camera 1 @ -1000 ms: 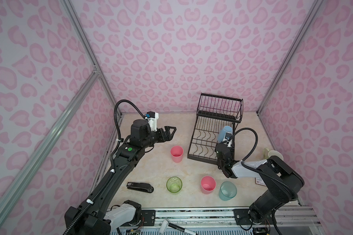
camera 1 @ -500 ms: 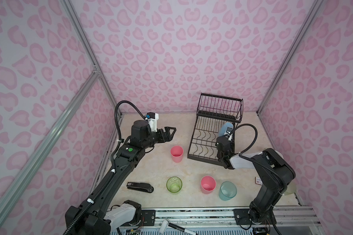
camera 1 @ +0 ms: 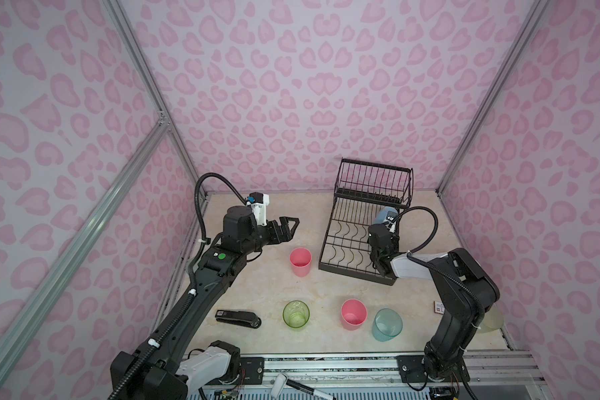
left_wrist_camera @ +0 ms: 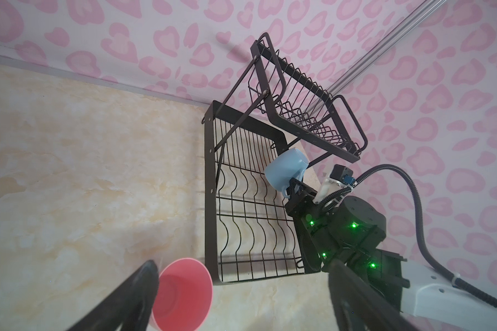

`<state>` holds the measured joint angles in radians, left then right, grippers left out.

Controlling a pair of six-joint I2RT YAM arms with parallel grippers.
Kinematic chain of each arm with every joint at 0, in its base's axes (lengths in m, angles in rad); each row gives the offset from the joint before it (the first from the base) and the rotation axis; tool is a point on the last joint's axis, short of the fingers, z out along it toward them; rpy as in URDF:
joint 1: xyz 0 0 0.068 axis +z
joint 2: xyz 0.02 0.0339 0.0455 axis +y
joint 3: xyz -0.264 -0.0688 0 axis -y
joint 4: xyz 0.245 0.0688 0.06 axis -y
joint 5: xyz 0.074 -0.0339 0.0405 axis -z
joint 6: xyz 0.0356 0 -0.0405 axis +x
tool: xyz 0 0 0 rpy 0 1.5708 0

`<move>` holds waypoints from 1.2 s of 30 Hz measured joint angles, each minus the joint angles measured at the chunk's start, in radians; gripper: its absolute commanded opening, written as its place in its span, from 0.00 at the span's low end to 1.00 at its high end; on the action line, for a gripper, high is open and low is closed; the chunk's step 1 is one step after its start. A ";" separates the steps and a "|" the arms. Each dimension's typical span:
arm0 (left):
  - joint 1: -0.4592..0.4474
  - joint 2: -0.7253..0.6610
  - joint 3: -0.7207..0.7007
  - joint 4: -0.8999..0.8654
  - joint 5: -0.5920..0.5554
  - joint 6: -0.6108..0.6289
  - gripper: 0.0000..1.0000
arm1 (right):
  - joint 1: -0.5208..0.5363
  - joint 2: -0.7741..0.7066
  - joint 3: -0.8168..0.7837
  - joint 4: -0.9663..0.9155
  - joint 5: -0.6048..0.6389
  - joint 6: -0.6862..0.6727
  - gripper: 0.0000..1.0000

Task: Load cups into a dish rack
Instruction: Place the cup upside down at the dish rack.

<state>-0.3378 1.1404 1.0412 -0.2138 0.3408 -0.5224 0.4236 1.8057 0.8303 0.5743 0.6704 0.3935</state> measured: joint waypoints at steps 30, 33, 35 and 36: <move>0.000 -0.056 -0.027 0.004 0.000 -0.008 0.94 | 0.003 0.025 0.152 -0.289 0.035 0.081 0.05; 0.000 -0.066 -0.031 0.004 0.000 -0.008 0.94 | 0.003 0.029 0.161 -0.318 0.056 0.103 0.06; 0.000 -0.073 -0.035 0.004 0.000 -0.008 0.94 | 0.003 0.029 0.161 -0.326 0.059 0.116 0.07; 0.000 -0.076 -0.037 0.004 0.000 -0.008 0.94 | 0.003 0.029 0.159 -0.327 0.061 0.123 0.08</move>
<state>-0.3378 1.0641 1.0039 -0.2100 0.3405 -0.5308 0.4271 1.8343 0.9897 0.2474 0.7315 0.5167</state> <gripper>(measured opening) 0.942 0.098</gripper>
